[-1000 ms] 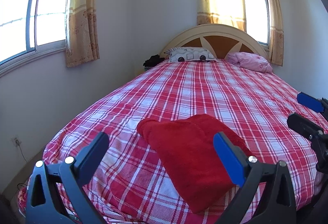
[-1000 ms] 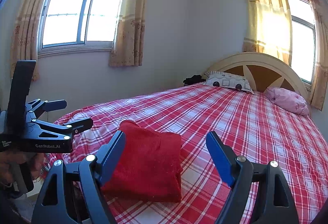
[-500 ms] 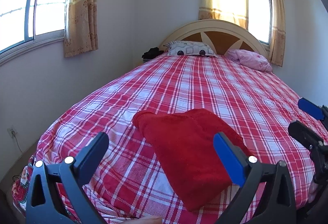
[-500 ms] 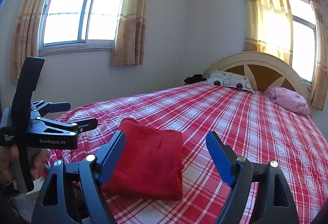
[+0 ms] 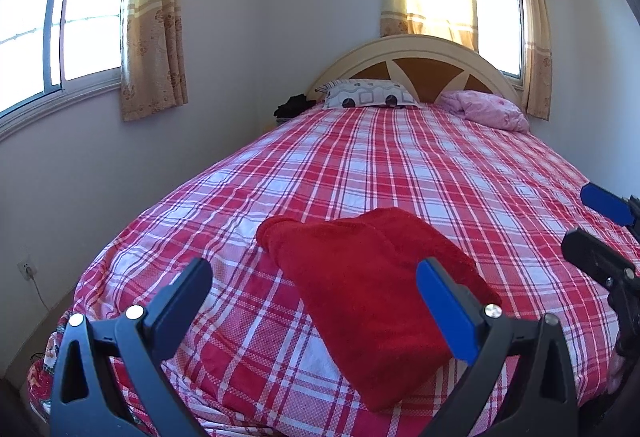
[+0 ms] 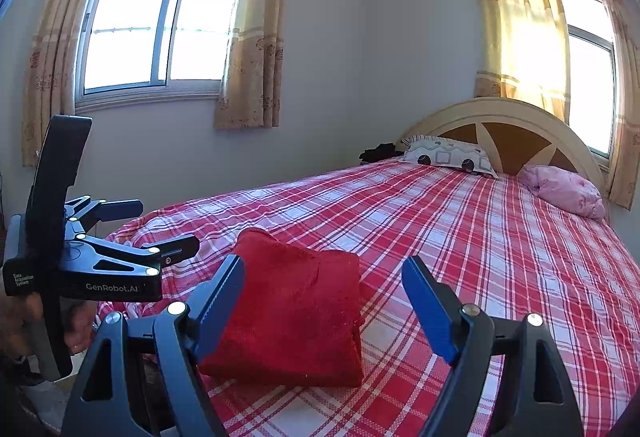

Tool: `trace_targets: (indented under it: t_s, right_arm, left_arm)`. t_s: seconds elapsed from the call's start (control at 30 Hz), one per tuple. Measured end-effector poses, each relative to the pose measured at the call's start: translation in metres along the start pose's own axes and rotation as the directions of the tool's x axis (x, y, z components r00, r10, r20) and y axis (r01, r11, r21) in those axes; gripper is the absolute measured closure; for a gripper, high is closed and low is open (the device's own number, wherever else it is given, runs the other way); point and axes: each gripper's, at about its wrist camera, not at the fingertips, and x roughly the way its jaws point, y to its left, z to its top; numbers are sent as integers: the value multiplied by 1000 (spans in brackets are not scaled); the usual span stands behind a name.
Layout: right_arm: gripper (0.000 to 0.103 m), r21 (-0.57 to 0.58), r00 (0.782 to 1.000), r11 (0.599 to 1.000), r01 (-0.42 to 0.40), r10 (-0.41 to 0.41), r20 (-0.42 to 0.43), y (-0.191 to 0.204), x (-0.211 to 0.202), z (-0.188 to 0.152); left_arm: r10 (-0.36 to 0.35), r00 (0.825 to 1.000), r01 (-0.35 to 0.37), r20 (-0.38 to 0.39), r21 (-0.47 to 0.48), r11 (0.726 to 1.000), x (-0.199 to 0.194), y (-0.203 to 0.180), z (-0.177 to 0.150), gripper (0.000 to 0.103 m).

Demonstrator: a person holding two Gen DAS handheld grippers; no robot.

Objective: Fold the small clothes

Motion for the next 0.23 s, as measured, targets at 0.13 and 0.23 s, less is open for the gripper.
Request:
trace_targets:
  t_s: [0.13, 0.23]
  right_arm:
    - [22, 7, 1000, 1000, -6, 6, -12, 0, 2, -3]
    - [22, 11, 1000, 1000, -10, 10, -19, 0, 4, -6]
  left_arm:
    - [-5, 1000, 5, 7, -4, 1000, 0, 0, -1, 0]
    - [-13, 1000, 13, 6, 9, 1000, 0, -1, -2, 0]
